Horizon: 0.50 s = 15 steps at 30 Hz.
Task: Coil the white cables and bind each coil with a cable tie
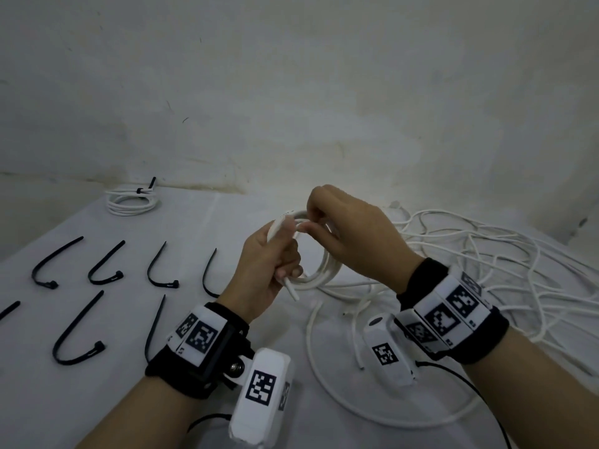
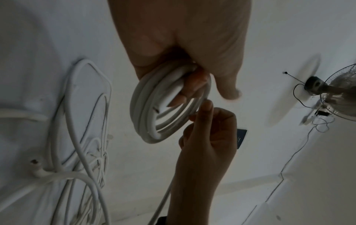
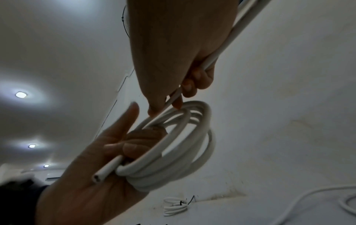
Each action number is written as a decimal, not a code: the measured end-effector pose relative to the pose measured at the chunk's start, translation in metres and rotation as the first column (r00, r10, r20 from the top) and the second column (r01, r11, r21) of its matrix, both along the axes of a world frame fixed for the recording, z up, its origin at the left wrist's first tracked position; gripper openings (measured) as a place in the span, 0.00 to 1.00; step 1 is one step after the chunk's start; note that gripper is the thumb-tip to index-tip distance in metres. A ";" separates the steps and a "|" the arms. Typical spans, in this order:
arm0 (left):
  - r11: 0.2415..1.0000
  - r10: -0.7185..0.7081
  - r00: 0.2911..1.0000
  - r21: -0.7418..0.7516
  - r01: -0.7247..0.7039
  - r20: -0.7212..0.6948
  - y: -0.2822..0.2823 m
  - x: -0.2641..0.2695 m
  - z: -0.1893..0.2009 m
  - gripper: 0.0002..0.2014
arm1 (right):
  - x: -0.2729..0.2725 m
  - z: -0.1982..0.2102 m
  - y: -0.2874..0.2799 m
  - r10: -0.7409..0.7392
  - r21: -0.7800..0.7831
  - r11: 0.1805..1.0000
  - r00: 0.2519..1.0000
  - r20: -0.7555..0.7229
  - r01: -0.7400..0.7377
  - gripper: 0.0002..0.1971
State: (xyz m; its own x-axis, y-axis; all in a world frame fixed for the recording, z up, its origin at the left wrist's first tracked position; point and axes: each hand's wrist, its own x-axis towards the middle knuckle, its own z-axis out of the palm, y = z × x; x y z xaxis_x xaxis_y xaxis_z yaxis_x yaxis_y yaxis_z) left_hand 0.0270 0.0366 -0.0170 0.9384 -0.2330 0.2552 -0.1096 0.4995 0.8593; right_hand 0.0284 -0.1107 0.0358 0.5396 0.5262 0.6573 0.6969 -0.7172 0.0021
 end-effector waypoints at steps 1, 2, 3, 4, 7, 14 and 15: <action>1.000 0.022 0.999 0.005 -0.022 0.024 0.000 0.000 0.000 0.10 | 0.001 -0.001 0.000 0.006 -0.013 1.000 1.000 0.027 -0.005 0.11; 0.999 0.035 0.999 0.000 -0.035 0.038 0.000 0.000 0.000 0.05 | 0.003 -0.003 -0.001 0.014 -0.033 0.999 0.999 0.047 -0.013 0.10; 0.999 0.045 0.998 -0.010 -0.044 0.042 0.000 0.000 0.000 0.04 | 0.005 -0.004 -0.003 0.022 -0.059 0.998 0.998 0.056 -0.019 0.12; 0.999 0.046 0.998 -0.020 -0.045 0.034 0.001 0.000 0.000 0.05 | 0.006 -0.006 -0.005 0.033 -0.072 0.997 0.999 0.039 -0.030 0.15; 0.999 0.042 0.999 -0.016 -0.042 0.007 0.001 0.000 0.001 0.08 | 0.008 -0.007 -0.007 0.036 -0.024 0.999 0.992 -0.125 -0.040 0.24; 0.988 0.066 0.997 0.138 -0.071 0.035 0.007 -0.001 0.008 0.08 | 0.016 -0.009 -0.010 0.032 -0.072 0.997 0.999 -0.013 -0.033 0.15; 0.988 0.063 0.997 0.139 -0.068 0.037 0.007 -0.001 0.007 0.11 | 0.015 -0.009 -0.010 0.040 -0.052 0.998 0.999 -0.031 -0.042 0.16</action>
